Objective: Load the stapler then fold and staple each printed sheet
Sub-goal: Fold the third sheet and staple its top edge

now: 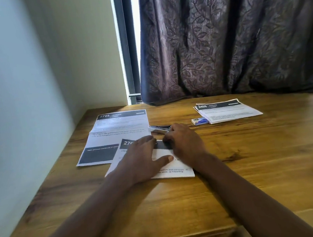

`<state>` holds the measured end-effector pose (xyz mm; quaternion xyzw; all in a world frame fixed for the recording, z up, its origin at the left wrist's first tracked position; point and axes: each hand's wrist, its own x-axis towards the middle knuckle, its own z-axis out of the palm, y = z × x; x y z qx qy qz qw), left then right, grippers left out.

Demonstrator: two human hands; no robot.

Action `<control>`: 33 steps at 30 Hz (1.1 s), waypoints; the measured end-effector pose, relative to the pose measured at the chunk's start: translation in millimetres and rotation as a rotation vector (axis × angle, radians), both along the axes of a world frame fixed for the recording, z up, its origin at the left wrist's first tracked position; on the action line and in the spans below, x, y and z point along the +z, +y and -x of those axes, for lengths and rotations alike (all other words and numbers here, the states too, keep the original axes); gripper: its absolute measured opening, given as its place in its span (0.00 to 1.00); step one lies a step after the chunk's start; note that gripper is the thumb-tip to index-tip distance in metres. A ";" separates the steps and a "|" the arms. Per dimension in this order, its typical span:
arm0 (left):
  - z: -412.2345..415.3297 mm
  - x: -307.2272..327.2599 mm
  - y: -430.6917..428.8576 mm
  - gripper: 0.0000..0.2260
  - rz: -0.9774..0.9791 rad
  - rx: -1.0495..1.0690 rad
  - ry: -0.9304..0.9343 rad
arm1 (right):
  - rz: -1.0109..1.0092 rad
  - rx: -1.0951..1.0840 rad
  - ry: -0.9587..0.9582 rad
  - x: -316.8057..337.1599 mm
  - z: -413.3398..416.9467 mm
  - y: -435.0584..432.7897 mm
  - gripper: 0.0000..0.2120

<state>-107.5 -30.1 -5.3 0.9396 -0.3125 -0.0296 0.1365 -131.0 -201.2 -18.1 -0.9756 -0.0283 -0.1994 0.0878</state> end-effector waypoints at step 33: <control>30.1 -8.2 13.1 0.40 -0.015 -0.010 -0.155 | -0.235 -0.147 -0.006 -10.5 -0.7 -6.2 0.15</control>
